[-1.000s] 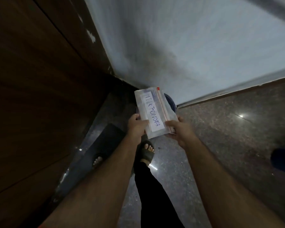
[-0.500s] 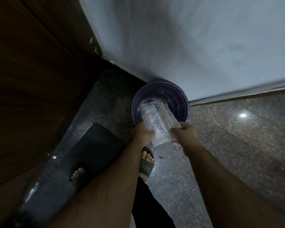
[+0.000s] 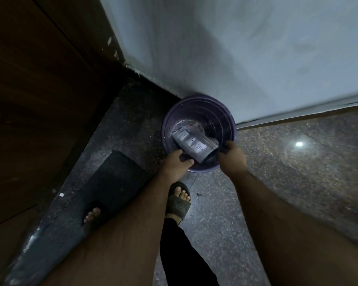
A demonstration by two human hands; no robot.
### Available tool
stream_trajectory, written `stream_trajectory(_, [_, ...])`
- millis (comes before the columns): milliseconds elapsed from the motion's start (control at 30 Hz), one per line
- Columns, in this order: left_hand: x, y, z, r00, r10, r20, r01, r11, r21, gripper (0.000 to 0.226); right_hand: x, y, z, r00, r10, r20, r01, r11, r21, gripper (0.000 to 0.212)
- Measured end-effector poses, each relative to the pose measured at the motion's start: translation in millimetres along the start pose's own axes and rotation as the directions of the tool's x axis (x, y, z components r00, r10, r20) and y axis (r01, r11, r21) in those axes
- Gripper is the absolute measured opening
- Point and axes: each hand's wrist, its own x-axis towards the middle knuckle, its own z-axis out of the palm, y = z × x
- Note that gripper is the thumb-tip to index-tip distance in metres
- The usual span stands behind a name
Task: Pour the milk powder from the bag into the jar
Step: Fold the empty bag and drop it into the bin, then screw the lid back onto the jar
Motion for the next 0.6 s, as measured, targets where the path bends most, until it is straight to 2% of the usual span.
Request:
stream_trajectory(167, [-75.2,32.4,-42.6,0.993,0.112,-0.040,-0.100,0.971,0.219,0.066,-63.4,-41.4,-41.9,0.987,-0.152,0.056,0.157,0.984,-0.082,0.047])
stream_trajectory(333, [-204.7,90.4,-108.8,0.952,0.291,-0.097,-0.214,0.857,0.469,0.066,-165.3,-122.4,-112.2,0.911,-0.396,0.119,0.411,0.899,-0.154,0.050])
stream_trajectory(467, [-317.0,132.3,-174.2,0.912,0.381,-0.149,-0.230,0.779,0.584,0.070,-257.5,-193.7,-174.7,0.801,-0.575,0.167,0.598,0.776,-0.199,0.057])
stream_trajectory(600, [-413.1,162.0,-238.4,0.818,0.522,-0.242,-0.227,0.679,0.698,0.070,-329.3,-261.1,-218.5,0.611,-0.774,0.165,0.782,0.558,-0.276,0.061])
